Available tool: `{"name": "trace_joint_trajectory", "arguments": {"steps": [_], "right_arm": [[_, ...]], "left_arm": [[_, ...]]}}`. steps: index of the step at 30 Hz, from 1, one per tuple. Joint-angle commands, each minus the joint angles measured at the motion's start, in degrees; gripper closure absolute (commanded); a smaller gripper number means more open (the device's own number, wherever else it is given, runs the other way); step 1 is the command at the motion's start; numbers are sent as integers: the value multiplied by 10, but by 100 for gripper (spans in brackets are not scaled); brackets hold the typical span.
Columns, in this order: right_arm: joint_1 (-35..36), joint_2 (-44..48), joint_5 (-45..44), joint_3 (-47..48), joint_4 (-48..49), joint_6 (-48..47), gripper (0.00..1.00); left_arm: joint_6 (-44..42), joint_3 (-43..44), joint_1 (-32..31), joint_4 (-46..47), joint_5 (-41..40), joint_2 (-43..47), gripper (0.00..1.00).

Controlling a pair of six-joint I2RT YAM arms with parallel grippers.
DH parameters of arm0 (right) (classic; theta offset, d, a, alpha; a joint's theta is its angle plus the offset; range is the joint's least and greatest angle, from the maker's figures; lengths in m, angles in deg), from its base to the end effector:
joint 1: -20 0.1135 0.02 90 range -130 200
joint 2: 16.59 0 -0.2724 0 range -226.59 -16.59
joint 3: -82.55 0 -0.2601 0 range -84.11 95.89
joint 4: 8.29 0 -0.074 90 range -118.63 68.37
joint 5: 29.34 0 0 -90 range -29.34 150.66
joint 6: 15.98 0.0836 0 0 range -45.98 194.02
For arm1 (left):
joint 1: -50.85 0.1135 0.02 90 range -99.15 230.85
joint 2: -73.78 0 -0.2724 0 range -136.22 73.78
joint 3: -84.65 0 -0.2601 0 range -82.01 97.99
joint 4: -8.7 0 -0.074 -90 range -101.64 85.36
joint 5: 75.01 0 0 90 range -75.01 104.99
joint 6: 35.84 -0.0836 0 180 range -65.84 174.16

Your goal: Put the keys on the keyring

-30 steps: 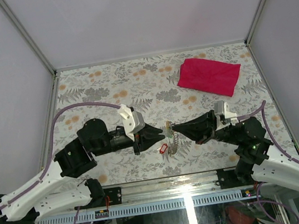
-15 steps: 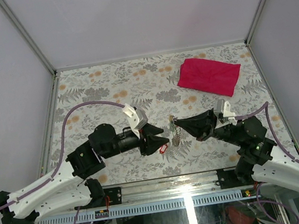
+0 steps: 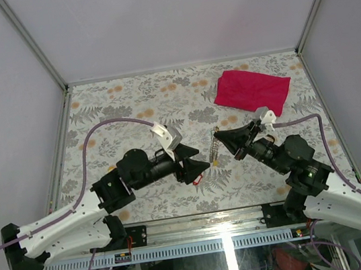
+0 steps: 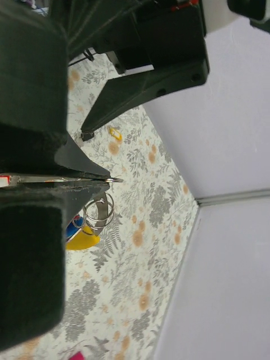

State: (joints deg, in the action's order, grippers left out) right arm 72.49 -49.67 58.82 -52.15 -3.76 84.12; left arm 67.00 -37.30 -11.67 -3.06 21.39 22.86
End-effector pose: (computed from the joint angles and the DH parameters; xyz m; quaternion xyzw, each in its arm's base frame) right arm 0.1220 0.1545 0.3626 -0.2036 0.5608 0.4086 0.6907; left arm 0.1131 -0.2376 0.3446 0.3427 0.6501 -0.4462 0.5106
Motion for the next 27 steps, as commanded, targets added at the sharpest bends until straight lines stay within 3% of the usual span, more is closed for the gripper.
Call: {"name": "trace_joint_trajectory", "arguments": {"steps": [1, 14, 27], "right_arm": [[1, -15, -76, 53, -4, 68, 100], [1, -38, -50, 72, -5, 127, 100], [1, -41, -2, 86, -6, 146, 100]], "left_arm": [[5, -9, 1, 75, -38, -19, 42], [-100, 7, -4, 105, -128, -75, 37], [-140, 34, -5, 90, -91, -97, 43]]}}
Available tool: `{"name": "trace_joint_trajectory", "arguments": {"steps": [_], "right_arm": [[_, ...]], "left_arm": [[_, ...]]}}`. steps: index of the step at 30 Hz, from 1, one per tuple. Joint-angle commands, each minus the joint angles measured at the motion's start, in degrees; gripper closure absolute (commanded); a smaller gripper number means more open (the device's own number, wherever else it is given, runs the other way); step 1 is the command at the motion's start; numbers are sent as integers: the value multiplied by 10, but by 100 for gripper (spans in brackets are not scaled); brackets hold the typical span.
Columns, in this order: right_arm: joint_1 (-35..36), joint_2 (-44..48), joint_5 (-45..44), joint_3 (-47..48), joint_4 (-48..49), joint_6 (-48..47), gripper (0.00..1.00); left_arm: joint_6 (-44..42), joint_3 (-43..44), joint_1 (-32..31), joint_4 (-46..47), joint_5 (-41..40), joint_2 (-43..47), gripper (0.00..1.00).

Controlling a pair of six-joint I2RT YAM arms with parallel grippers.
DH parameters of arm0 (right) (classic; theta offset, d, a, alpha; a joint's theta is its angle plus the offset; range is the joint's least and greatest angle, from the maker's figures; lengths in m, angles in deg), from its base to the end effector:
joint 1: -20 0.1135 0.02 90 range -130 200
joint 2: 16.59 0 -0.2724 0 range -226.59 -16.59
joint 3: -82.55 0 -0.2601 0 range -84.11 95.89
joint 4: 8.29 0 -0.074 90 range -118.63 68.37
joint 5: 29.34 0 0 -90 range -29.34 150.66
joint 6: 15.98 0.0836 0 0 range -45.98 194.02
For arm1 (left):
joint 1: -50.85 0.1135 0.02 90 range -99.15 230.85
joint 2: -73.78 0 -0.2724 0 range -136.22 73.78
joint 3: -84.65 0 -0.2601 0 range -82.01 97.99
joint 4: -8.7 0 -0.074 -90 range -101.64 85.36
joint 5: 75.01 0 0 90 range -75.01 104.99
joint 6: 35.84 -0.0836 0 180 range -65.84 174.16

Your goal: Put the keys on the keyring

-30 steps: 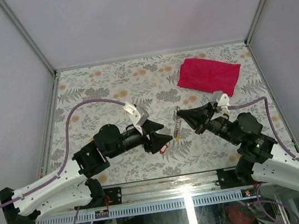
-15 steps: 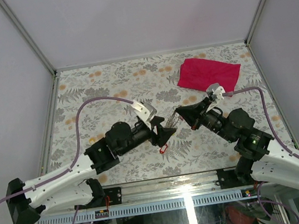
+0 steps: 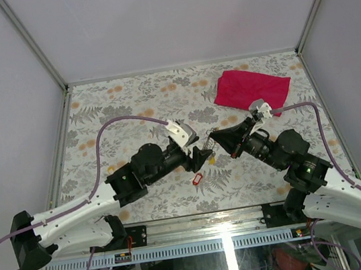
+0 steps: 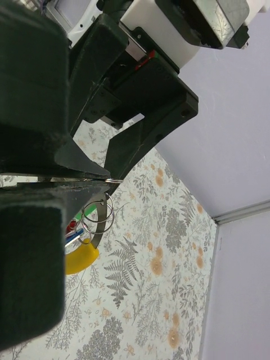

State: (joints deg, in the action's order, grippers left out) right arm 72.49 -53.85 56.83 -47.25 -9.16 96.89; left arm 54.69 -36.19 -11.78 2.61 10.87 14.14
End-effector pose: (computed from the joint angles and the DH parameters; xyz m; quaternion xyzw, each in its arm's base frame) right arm 0.1327 0.1637 0.3696 -0.1355 0.6143 0.4584 0.6279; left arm 0.1427 -0.2626 0.3284 0.3643 0.6514 -0.3254 0.5806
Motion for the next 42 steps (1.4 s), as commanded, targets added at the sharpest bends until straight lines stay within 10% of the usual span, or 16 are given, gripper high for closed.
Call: {"name": "trace_joint_trajectory", "arguments": {"steps": [1, 27, 36, 42], "right_arm": [[1, 1, 19, 38, 50, 21, 100], [1, 8, -22, 52, 37, 52, 100], [1, 35, -33, 68, -5, -58, 65], [1, 66, -27, 86, -83, -243, 60]], "left_arm": [[-15, 24, -3, 34, 19, -14, 44], [1, 39, -4, -6, 44, 2, 100], [18, 79, -4, -82, 77, 1, 100], [65, 98, -4, -148, 82, 4, 100]]}}
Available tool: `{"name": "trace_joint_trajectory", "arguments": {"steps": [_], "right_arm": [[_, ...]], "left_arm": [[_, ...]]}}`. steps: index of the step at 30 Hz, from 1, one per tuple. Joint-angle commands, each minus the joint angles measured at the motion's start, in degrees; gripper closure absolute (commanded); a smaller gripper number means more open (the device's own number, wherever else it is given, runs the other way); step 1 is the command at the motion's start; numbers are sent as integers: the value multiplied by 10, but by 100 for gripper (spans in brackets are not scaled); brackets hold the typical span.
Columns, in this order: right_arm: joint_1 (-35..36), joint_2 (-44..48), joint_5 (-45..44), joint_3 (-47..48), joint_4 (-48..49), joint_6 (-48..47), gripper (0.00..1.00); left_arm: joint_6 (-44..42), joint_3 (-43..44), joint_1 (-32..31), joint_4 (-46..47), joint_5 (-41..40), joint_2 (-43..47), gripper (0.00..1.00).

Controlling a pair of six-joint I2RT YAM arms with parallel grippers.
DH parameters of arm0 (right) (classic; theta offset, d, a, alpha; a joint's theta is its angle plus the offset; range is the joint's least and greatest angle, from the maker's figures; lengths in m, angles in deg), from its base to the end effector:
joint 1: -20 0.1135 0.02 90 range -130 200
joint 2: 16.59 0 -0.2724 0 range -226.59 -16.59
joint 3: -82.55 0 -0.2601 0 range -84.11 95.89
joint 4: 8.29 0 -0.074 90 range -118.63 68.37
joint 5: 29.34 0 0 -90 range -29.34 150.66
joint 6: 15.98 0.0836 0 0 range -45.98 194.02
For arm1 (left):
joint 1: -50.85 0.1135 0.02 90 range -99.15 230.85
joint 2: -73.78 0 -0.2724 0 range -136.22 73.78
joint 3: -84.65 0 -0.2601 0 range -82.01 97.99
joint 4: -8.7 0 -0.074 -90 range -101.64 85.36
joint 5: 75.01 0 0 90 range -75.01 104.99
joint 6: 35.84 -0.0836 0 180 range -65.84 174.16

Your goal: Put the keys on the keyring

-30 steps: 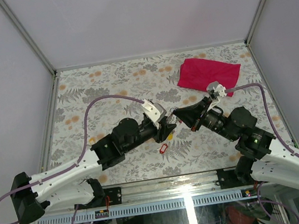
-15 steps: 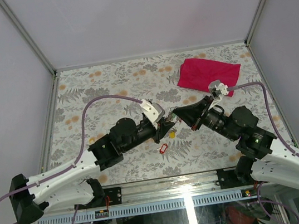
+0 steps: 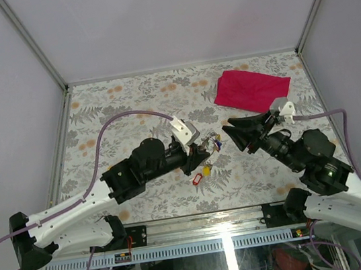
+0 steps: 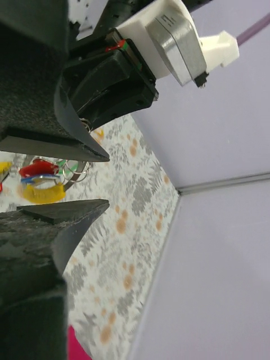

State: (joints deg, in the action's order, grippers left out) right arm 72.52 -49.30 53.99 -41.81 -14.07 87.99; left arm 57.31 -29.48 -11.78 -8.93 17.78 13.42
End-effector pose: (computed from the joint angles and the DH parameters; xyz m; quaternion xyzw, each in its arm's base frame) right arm 0.1175 0.1372 0.4083 -0.1515 0.5750 0.4115 0.6907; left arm 0.1335 -0.2667 0.3422 0.3990 0.6676 -0.3571 0.5173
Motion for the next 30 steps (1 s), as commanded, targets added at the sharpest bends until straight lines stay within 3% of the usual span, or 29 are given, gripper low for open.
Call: {"name": "trace_joint_trajectory", "arguments": {"steps": [1, 8, 14, 30], "right_arm": [[1, 28, 27, 27, -39, -192, 60], [1, 80, 204, -33, -21, -453, 60], [1, 38, 307, -2, -91, -626, 58], [0, -51, 342, 29, -86, -695, 57]], "left_arm": [[48, 34, -3, -42, 13, 13, 100], [114, 63, -3, -99, 8, 10, 100], [154, 72, -3, -106, 8, 7, 100], [155, 78, -3, -108, 1, -2, 100]]}}
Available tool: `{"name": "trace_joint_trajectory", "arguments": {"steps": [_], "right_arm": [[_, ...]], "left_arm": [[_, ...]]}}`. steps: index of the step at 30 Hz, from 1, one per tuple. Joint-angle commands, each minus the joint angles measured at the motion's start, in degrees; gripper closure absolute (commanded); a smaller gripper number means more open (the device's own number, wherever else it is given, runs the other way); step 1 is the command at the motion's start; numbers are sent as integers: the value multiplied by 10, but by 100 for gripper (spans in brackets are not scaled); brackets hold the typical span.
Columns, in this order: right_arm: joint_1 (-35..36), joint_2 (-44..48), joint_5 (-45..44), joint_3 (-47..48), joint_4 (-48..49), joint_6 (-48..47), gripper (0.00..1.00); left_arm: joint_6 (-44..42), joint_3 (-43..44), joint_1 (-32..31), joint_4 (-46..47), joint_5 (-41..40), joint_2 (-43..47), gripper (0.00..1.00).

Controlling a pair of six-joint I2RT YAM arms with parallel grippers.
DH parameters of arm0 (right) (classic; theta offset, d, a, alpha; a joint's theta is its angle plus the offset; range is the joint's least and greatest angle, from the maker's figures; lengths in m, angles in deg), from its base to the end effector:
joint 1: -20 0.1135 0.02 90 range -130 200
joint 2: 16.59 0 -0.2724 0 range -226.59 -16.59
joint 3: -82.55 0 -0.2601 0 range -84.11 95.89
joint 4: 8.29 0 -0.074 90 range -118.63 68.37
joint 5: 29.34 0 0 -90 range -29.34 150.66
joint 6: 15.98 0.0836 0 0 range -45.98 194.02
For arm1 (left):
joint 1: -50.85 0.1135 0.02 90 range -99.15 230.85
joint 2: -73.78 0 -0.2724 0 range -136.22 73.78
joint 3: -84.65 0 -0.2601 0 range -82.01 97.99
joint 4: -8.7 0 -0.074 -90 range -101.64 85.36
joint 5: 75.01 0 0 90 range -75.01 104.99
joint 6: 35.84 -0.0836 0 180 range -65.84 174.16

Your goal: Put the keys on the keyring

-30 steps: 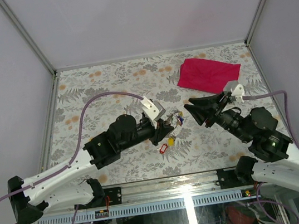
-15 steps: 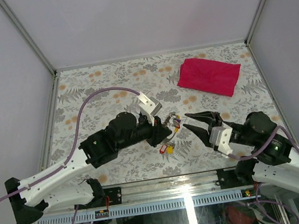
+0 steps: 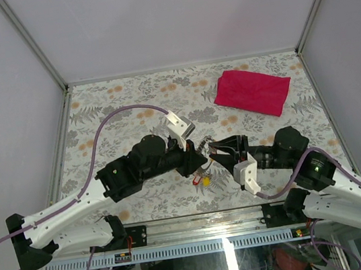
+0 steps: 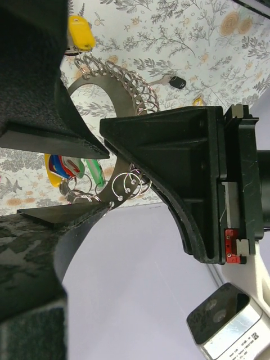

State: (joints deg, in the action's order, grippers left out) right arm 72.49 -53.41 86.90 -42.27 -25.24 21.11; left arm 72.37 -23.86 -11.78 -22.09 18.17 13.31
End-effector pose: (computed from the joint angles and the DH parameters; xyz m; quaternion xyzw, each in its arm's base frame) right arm 0.0911 0.1794 0.3623 -0.6395 0.2829 0.1560 0.6976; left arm 0.1289 -0.2590 0.3470 0.3239 0.7510 -0.3901 0.4230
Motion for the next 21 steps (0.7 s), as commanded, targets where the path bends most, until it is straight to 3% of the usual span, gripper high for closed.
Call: {"name": "trace_joint_trajectory", "arguments": {"steps": [1, 21], "right_arm": [[1, -13, 12, 34, 26, -29, 57], [1, -41, 22, 39, 31, -58, 59]], "left_arm": [[4, 22, -3, 23, -3, 0, 100], [5, 26, -4, 23, -2, -6, 100]]}}
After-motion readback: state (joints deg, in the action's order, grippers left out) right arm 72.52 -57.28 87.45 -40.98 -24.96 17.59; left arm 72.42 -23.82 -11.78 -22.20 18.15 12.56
